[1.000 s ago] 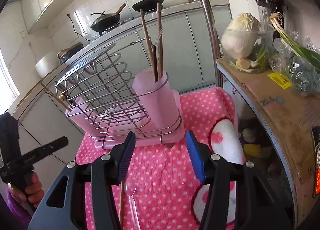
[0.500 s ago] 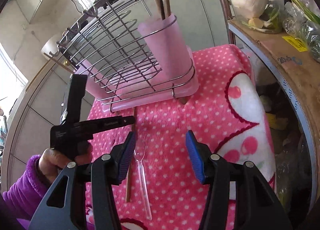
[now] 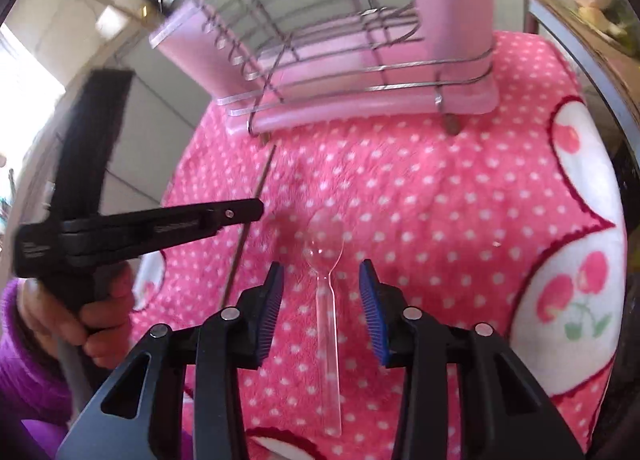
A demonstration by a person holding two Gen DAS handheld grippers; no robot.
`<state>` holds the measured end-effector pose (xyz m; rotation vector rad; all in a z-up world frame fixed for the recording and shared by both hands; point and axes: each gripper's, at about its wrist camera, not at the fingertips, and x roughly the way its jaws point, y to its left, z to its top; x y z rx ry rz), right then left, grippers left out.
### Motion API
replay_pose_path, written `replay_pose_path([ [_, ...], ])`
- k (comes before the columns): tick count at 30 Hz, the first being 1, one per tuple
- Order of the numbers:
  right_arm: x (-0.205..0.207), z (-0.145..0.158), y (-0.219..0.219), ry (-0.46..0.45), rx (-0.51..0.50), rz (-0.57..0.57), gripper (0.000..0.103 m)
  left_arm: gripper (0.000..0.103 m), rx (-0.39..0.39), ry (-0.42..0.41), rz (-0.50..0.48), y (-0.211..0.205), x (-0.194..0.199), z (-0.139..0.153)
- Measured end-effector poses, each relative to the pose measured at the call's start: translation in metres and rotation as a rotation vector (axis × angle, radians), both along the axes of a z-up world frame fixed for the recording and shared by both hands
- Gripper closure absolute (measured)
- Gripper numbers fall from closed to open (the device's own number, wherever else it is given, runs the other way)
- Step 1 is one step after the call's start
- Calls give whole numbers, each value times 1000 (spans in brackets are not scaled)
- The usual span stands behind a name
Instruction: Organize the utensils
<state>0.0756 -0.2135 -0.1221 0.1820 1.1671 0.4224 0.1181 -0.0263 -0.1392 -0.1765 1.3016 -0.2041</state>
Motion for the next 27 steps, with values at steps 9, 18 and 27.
replay_pose_path([
  [9, 32, -22, 48, 38, -226, 59, 63, 96, -11, 69, -33, 12, 16, -14],
  [18, 25, -21, 44, -18, -199, 18, 72, 98, -16, 8, -66, 0, 14, -10],
  [27, 6, 23, -20, -130, 110, -118, 72, 98, -148, -239, -52, 30, -29, 51],
])
